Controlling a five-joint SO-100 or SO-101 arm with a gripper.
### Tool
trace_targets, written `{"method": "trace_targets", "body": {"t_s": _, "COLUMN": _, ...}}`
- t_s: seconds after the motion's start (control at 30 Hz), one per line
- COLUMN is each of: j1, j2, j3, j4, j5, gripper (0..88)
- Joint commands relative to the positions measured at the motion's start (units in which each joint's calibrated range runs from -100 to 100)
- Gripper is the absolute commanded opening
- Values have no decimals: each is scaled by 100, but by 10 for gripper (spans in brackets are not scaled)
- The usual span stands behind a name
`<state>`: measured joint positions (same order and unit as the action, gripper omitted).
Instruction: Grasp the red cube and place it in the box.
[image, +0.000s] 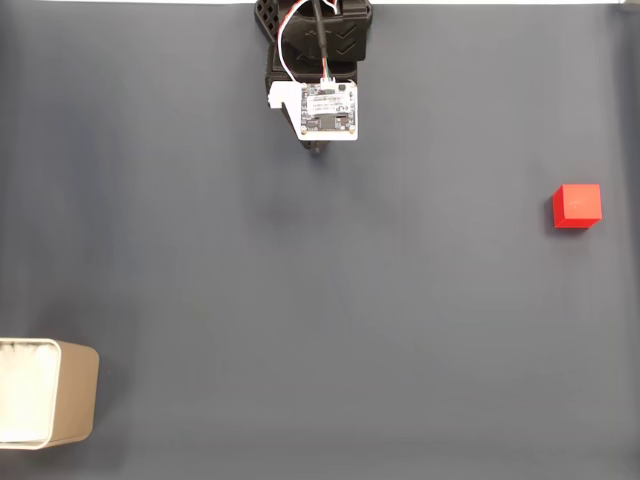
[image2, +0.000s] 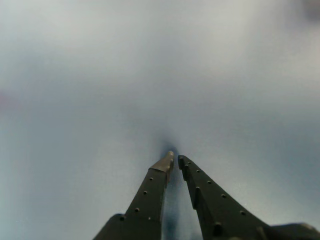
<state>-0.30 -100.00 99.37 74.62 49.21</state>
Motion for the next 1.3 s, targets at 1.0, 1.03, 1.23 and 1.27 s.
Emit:
{"method": "trace_targets", "body": {"t_s": 1.0, "j1": 165, "j2": 4081, "j3": -6077, "j4": -1692, "j5": 215, "gripper": 0}}
{"method": "trace_targets", "body": {"t_s": 1.03, "j1": 165, "j2": 4177, "j3": -6178, "j4": -1610, "j5": 249, "gripper": 0}}
{"method": "trace_targets", "body": {"t_s": 1.23, "j1": 143, "j2": 4766, "j3": -6725, "j4": -1225, "j5": 376, "gripper": 0}}
{"method": "trace_targets", "body": {"t_s": 1.27, "j1": 129, "j2": 4853, "j3": -6798, "j4": -1167, "j5": 396, "gripper": 0}}
